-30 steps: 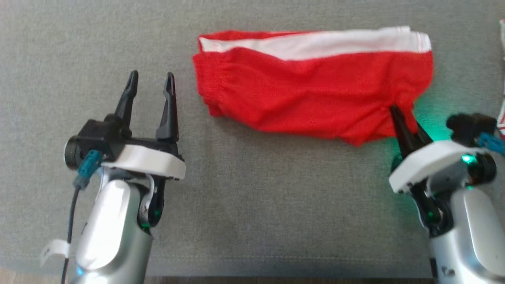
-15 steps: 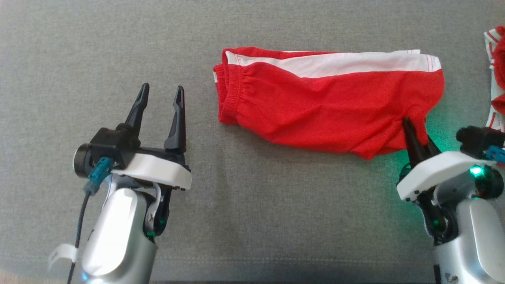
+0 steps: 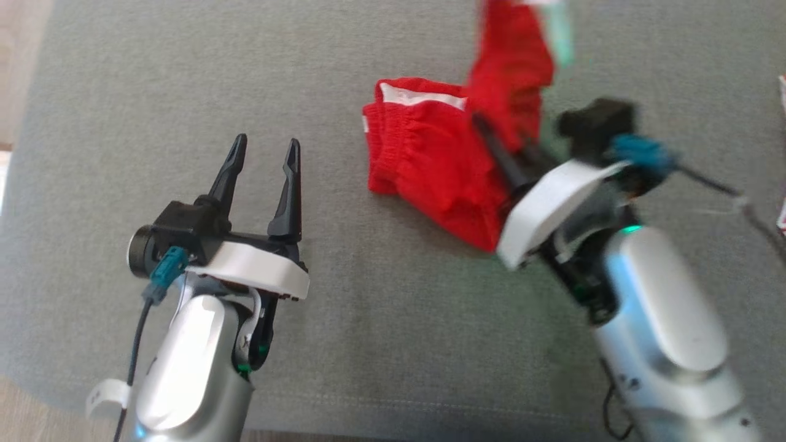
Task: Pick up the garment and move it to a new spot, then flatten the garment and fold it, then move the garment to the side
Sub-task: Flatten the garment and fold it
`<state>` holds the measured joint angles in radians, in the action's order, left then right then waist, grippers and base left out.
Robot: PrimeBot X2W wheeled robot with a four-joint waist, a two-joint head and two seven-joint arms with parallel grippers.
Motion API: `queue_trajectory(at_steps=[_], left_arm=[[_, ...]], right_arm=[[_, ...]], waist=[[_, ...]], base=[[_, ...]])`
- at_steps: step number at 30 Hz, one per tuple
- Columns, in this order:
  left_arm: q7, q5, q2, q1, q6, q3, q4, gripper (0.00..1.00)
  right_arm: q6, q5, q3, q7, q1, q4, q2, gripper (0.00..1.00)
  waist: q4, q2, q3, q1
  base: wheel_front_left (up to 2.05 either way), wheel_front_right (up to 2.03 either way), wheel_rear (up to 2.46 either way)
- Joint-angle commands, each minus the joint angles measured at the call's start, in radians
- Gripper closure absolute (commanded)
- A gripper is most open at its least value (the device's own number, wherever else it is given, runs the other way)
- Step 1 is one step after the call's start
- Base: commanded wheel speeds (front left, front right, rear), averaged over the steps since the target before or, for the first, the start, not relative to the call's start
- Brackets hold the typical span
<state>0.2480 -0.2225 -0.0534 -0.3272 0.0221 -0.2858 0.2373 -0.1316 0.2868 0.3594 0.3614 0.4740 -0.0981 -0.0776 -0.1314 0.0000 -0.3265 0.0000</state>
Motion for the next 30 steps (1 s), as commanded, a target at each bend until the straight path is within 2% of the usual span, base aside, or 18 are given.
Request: queue_trajectory(at_steps=[1, 12, 13, 14, 15, 16, 21, 24, 30], left_arm=[[0.007, -0.005, -0.009, -0.008, 0.006, 0.021, -0.025, 0.00], [0.012, -0.016, -0.005, -0.013, 0.017, 0.014, -0.018, 0.00], [0.012, -0.016, -0.005, -0.014, 0.017, 0.014, -0.017, 0.00], [0.012, -0.016, -0.006, -0.015, 0.017, 0.015, -0.017, 0.00], [0.012, -0.015, -0.006, -0.015, 0.017, 0.015, -0.017, 0.00], [0.012, -0.015, -0.007, -0.015, 0.018, 0.016, -0.017, 0.00], [0.013, -0.012, -0.011, -0.019, 0.019, 0.018, -0.017, 0.00], [0.013, -0.010, -0.015, -0.020, 0.021, 0.021, -0.019, 0.00], [0.013, -0.003, -0.030, -0.012, 0.031, 0.030, -0.029, 0.00]], right_arm=[[0.001, 0.020, 0.046, 0.001, 0.015, 0.013, 0.020, 1.00], [0.001, 0.113, 0.182, -0.055, 0.003, -0.126, 0.027, 1.00], [0.001, 0.117, 0.186, -0.064, 0.006, -0.133, 0.027, 0.75], [0.001, 0.118, 0.190, -0.074, 0.010, -0.139, 0.027, 0.45], [0.001, 0.119, 0.196, -0.088, 0.014, -0.142, 0.027, 0.04], [0.001, 0.121, 0.203, -0.107, 0.018, -0.139, 0.027, 0.00], [0.001, 0.091, 0.230, -0.223, 0.036, -0.101, 0.027, 0.00], [0.001, 0.066, 0.209, -0.289, 0.027, -0.069, 0.027, 0.00], [0.001, 0.000, 0.045, -0.384, -0.038, 0.001, 0.015, 0.00]], waist=[[-0.016, 0.0000, -0.004, 0.0000], [-0.038, 0.0000, -0.027, 0.0000], [-0.037, 0.0000, -0.028, 0.0000], [-0.035, 0.0000, -0.029, 0.0000], [-0.033, 0.0000, -0.029, 0.0000], [-0.030, 0.0000, -0.030, 0.0000], [-0.015, 0.0000, -0.030, 0.0000], [-0.004, 0.0000, -0.027, 0.0000], [0.023, 0.0000, -0.016, 0.0000]], base=[[0.00, 0.00, 0.00], [0.00, 0.00, 0.00], [0.00, 0.00, 0.00], [0.00, 0.00, 0.00], [0.00, 0.00, 0.00], [0.00, 0.00, 0.00], [0.00, 0.00, 0.00], [0.00, 0.00, 0.00], [0.00, 0.00, 0.00]])
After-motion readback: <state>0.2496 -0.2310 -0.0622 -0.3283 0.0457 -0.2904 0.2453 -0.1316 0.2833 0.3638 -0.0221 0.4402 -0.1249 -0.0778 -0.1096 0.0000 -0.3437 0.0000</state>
